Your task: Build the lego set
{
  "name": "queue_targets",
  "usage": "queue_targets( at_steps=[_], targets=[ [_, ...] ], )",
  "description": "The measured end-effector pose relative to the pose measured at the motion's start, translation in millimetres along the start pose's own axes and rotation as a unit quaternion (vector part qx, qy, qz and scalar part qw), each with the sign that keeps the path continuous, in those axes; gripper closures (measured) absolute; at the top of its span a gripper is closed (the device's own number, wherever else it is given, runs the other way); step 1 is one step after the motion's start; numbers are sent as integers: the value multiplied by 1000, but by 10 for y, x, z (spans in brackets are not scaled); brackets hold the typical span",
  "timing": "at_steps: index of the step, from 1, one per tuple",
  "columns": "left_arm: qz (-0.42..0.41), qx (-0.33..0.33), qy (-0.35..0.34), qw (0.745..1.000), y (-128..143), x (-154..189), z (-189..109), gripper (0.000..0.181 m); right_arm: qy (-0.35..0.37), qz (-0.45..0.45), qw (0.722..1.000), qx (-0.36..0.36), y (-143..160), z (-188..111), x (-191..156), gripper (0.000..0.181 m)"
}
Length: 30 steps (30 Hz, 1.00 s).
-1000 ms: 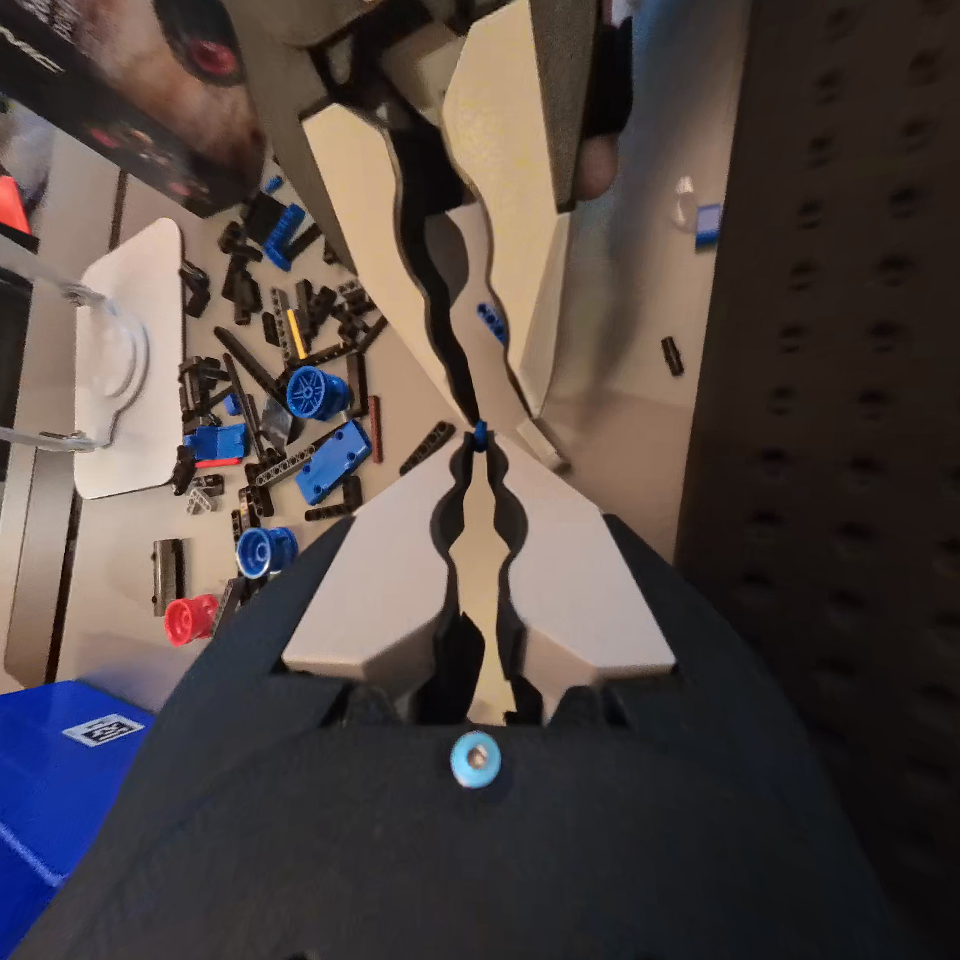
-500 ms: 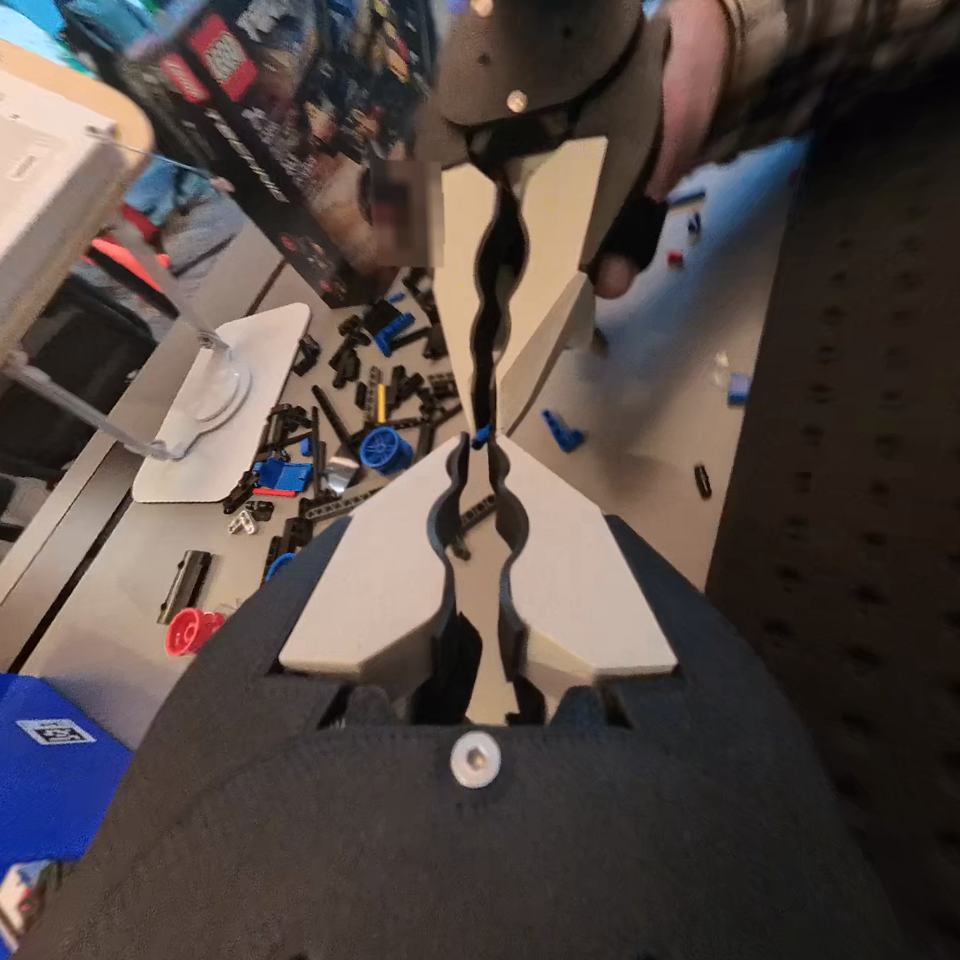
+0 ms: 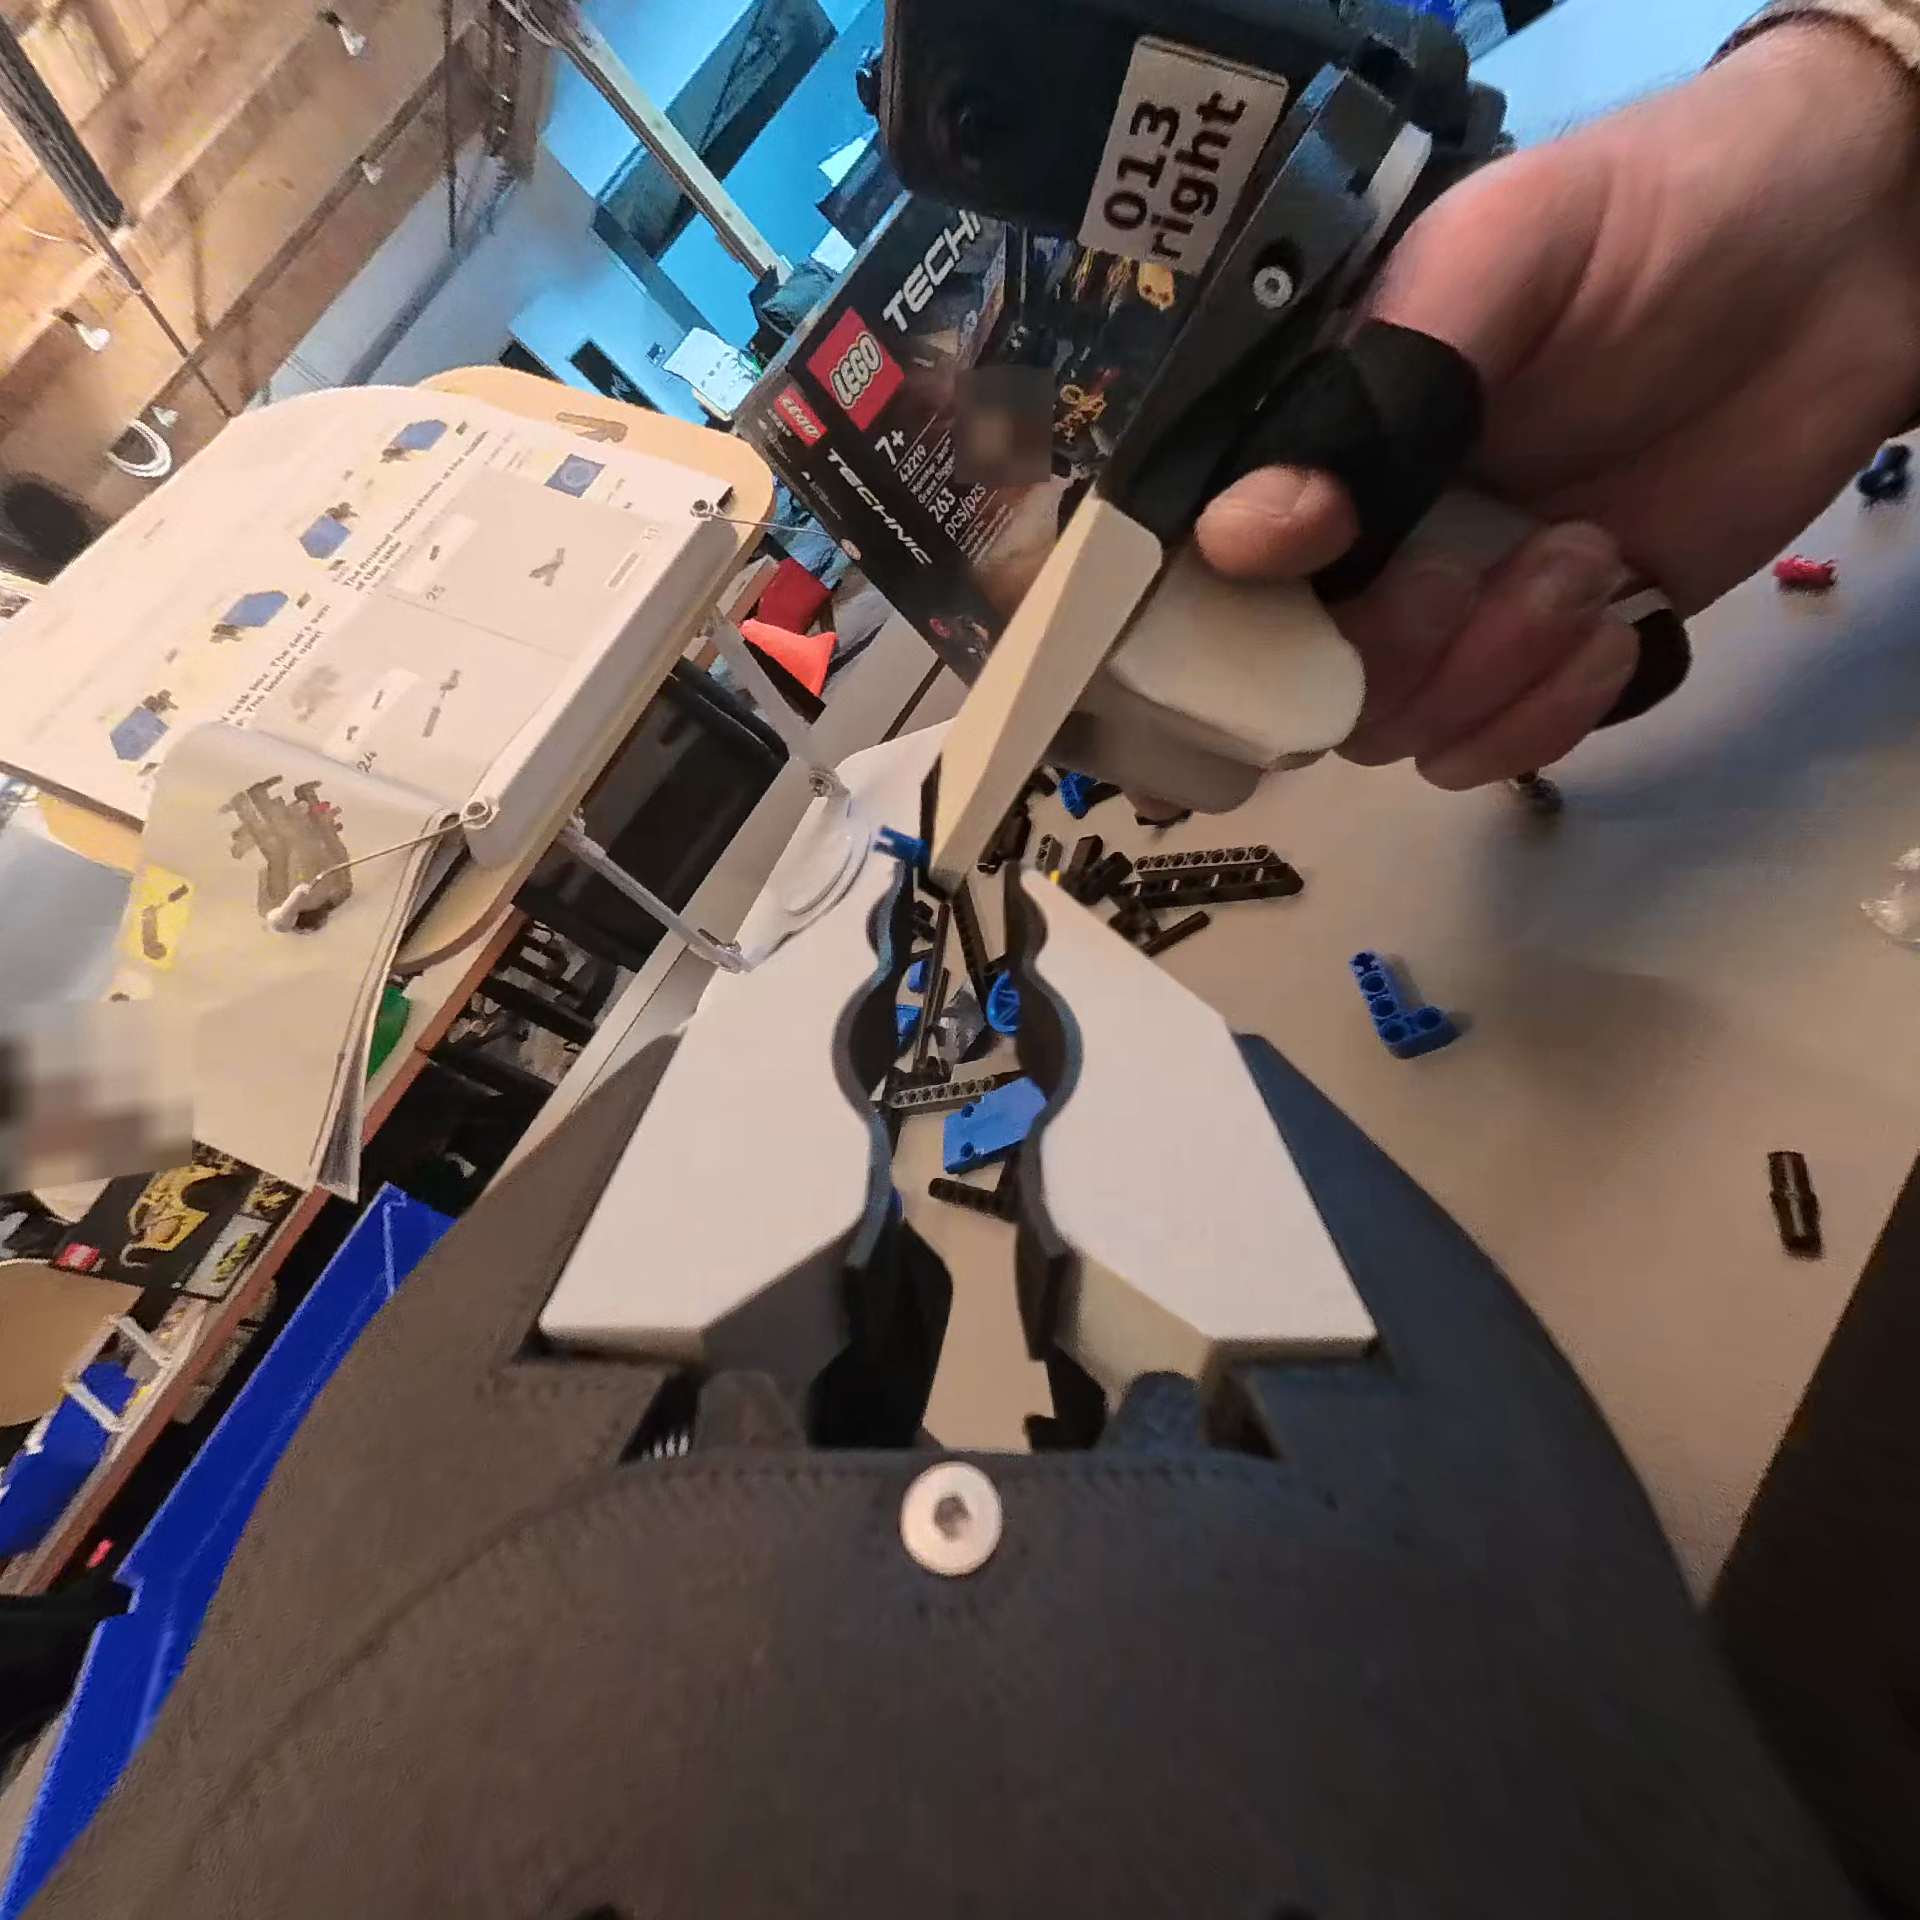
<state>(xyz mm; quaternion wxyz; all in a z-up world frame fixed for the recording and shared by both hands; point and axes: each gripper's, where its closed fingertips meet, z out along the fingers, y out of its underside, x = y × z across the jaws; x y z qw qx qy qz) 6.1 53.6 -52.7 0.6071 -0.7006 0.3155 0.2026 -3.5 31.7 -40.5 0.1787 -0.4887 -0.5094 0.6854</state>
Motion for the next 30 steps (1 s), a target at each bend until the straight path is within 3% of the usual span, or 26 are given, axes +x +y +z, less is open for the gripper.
queue_targets(
  at_steps=[8, 30],
  targets=[
    [133, -29, -1, 991, 47, 27, 13, 172, 1, -5, 1000, -29, 91, 22, 6, 178],
    [110, -18, -8, 994, 115, 73, 40, 173, 1, 17, 999, -47, 167, -1, 67, 175]
  ],
)
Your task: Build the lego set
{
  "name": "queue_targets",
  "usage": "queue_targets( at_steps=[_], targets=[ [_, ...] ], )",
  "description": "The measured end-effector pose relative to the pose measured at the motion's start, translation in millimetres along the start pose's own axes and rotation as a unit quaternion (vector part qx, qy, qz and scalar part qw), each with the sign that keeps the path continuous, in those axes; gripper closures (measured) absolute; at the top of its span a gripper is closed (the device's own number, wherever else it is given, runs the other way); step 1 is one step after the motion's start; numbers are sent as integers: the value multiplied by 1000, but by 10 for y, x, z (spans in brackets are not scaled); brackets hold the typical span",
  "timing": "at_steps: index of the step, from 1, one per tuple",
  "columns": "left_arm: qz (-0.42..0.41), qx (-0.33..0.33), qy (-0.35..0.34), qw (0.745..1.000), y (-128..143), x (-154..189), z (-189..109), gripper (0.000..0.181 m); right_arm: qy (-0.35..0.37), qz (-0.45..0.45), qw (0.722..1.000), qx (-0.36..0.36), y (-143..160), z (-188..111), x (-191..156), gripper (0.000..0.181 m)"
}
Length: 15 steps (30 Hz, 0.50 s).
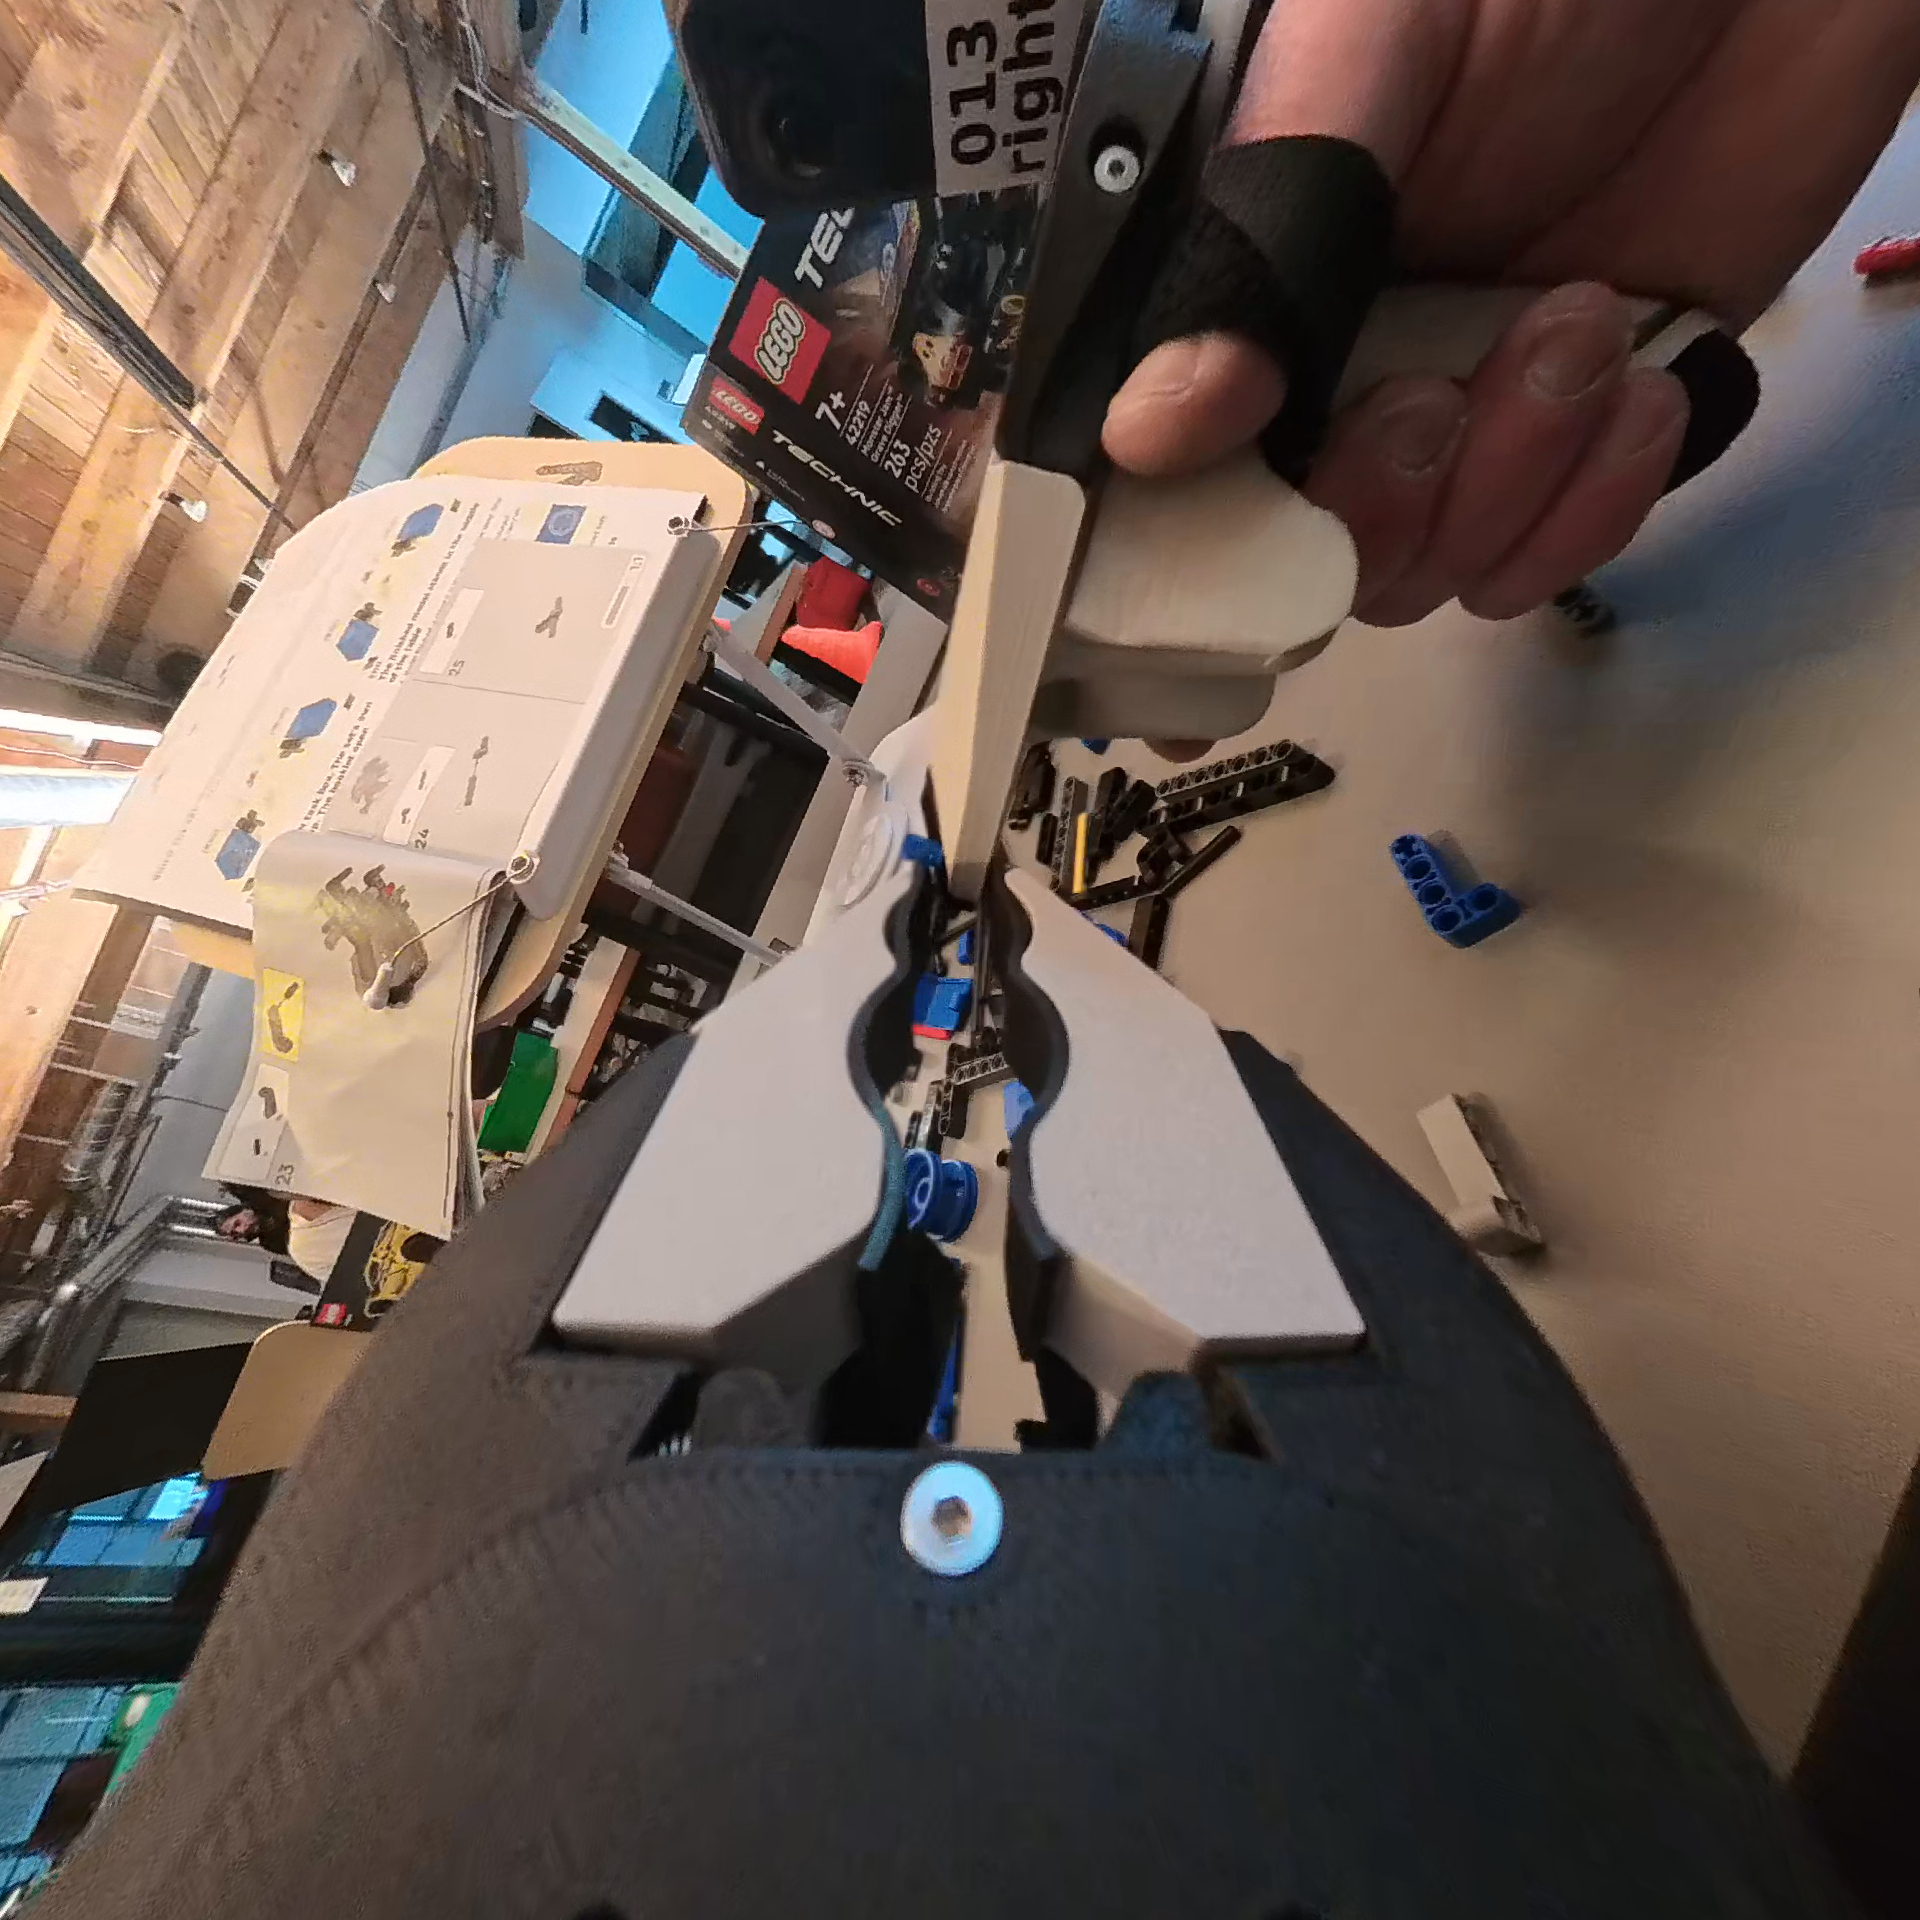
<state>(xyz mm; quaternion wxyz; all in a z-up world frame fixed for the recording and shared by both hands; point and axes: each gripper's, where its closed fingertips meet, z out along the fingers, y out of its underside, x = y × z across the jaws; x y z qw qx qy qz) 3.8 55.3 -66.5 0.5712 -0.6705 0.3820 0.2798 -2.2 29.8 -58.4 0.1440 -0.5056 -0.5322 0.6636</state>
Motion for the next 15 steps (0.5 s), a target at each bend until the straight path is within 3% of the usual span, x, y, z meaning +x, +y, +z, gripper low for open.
queue_targets(
  at_steps=[5, 15],
  targets=[
    [3, -3, -2, 1000, 27, 5, 4, 172, -8, 9, 1000, -2, 8, 10, -8, 167],
    [7, 0, -22, 1000, 13, -45, 6, 171, 4, 18, 1000, 12, -34, -10, 43, 177]
  ],
)
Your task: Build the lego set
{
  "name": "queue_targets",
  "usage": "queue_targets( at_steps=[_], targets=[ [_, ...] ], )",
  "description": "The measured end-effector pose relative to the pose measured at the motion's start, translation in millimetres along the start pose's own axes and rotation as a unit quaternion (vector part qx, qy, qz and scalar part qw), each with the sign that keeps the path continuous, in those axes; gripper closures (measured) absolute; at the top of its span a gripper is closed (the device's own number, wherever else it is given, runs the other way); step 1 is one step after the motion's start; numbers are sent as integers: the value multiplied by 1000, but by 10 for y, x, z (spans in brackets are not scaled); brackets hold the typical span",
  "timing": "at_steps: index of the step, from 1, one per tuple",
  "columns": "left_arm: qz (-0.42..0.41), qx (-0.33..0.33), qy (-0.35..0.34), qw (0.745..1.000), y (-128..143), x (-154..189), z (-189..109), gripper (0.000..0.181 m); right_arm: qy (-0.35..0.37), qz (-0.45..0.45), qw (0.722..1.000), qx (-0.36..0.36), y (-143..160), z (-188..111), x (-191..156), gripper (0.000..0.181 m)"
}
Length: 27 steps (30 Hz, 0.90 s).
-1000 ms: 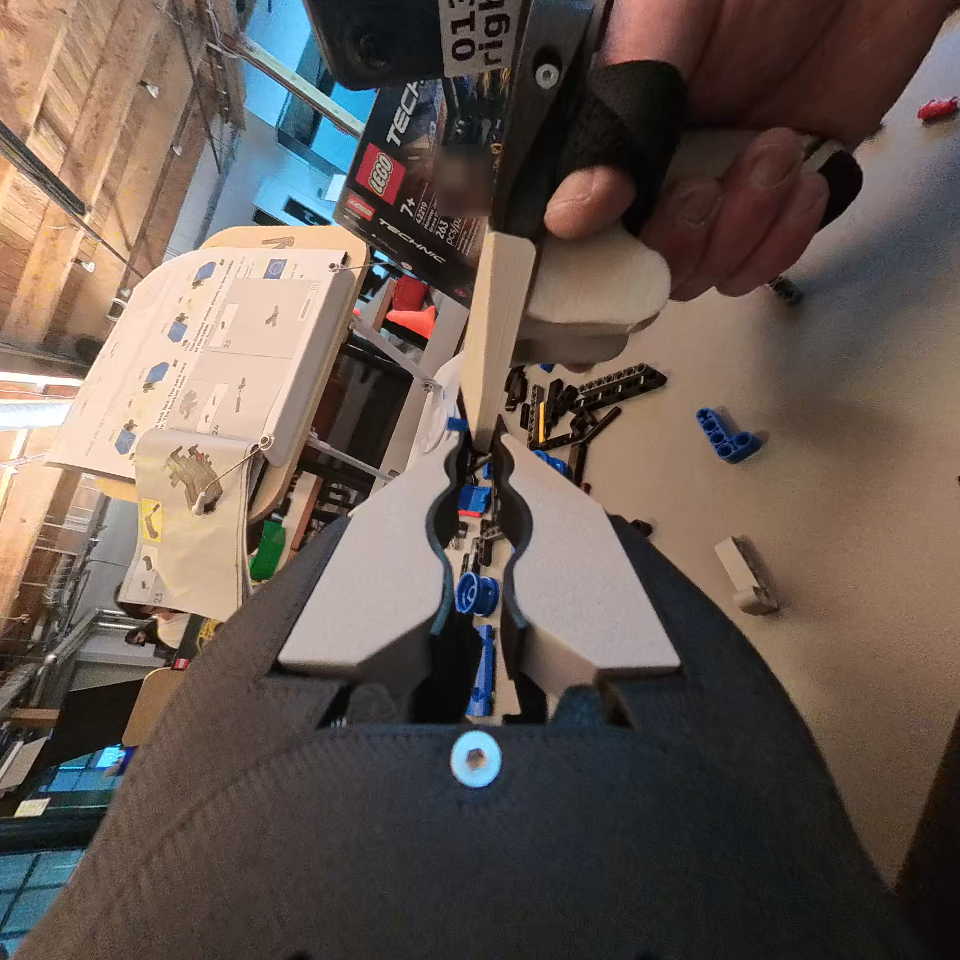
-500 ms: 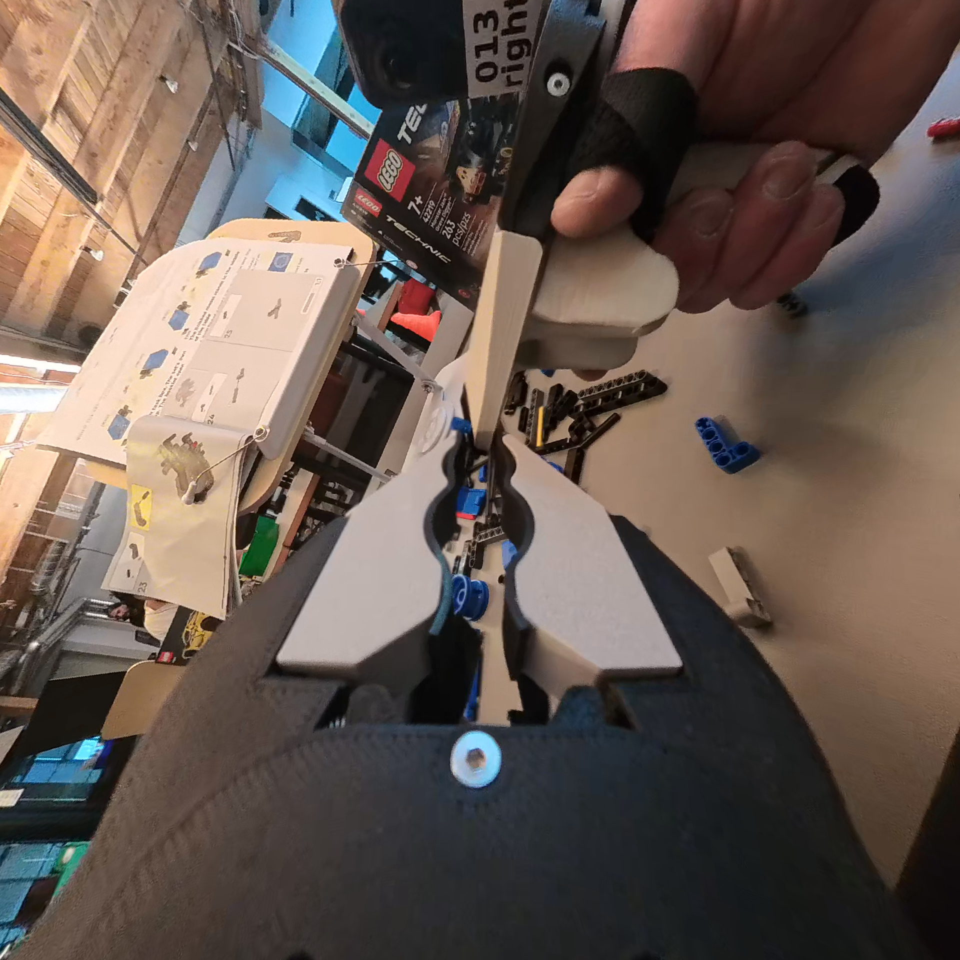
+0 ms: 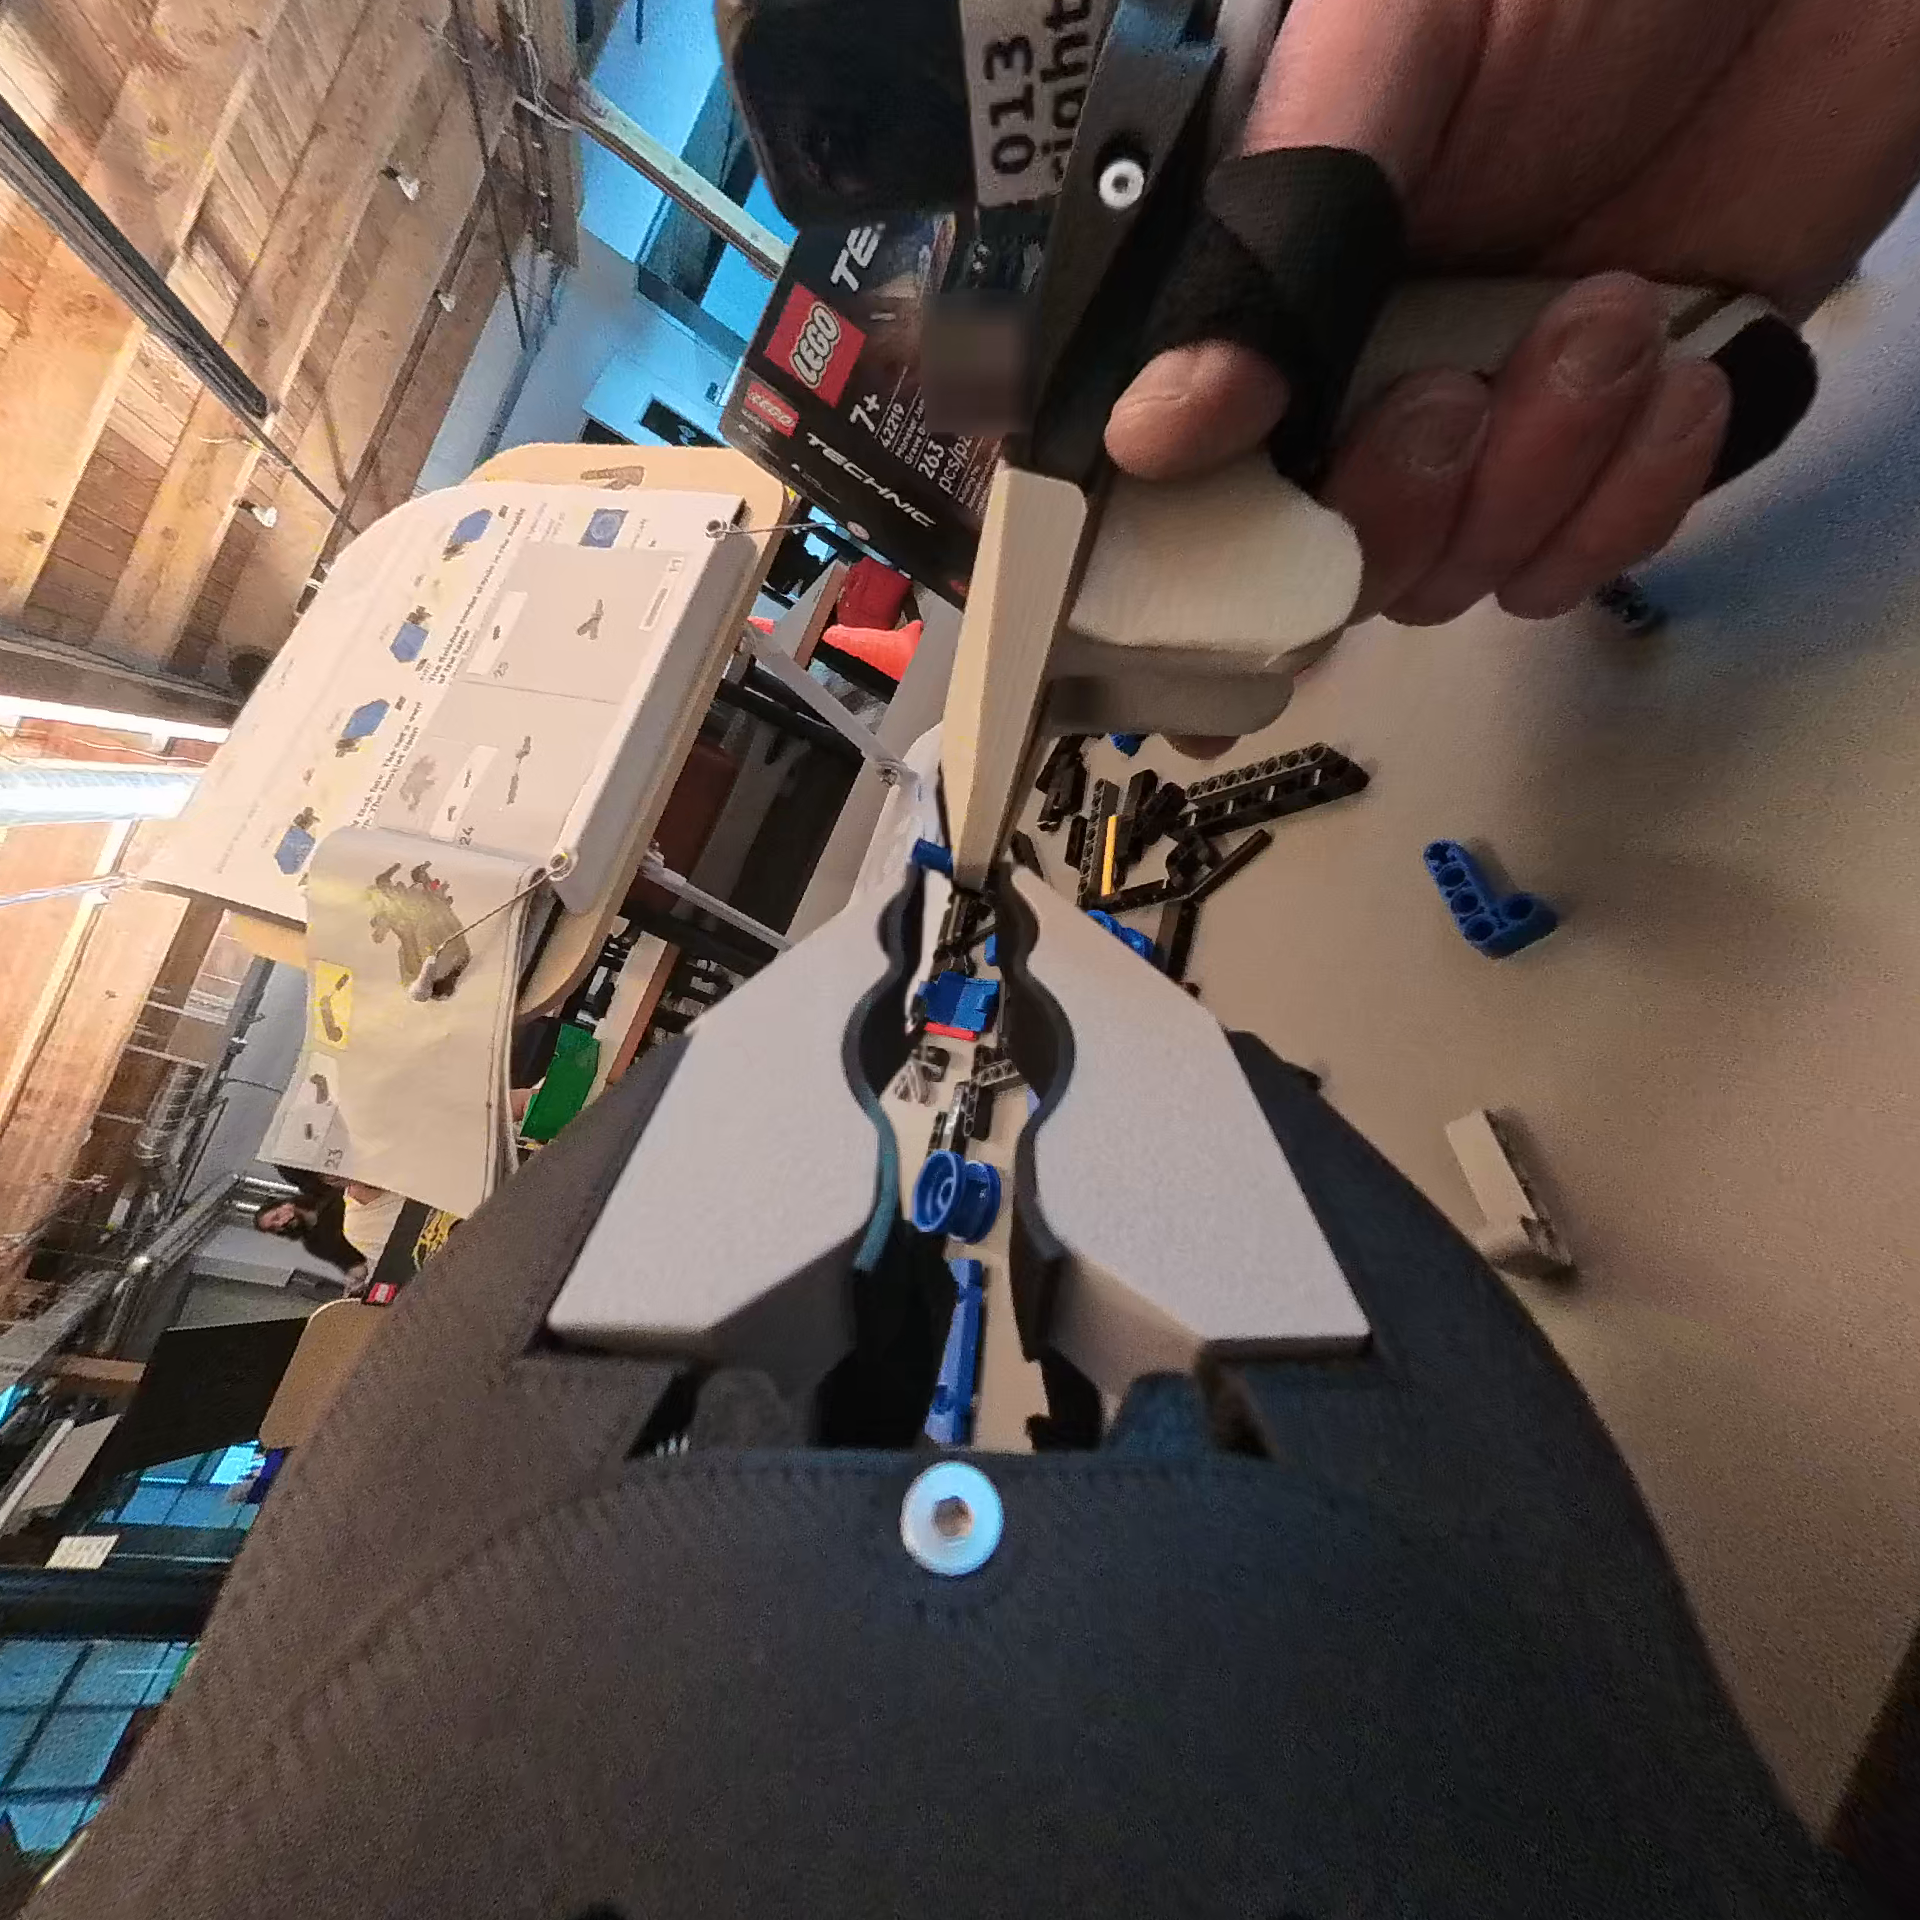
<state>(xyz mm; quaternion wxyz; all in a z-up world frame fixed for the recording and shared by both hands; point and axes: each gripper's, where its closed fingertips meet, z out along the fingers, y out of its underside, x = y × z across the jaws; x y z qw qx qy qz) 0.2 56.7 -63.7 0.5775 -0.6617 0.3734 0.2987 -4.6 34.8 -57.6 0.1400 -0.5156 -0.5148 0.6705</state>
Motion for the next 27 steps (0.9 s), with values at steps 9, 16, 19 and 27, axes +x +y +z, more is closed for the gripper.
queue_targets(
  at_steps=[9, 16, 19, 27],
  targets=[
    [6, 7, 1, 1000, -28, -23, -44, 175, -8, 2, 1000, 5, -11, -31, -9, 174],
    [23, -2, 10, 1000, 7, 26, -22, 175, 55, -94, 993, -36, 36, -31, 57, 173],
    [27, -3, 13, 1000, 7, 41, -22, 175, 68, -116, 990, -44, 42, -43, 76, 169],
    [33, -10, 25, 999, 34, 74, -14, 179, 78, -158, 982, -61, 75, -42, 72, 175]
  ],
)
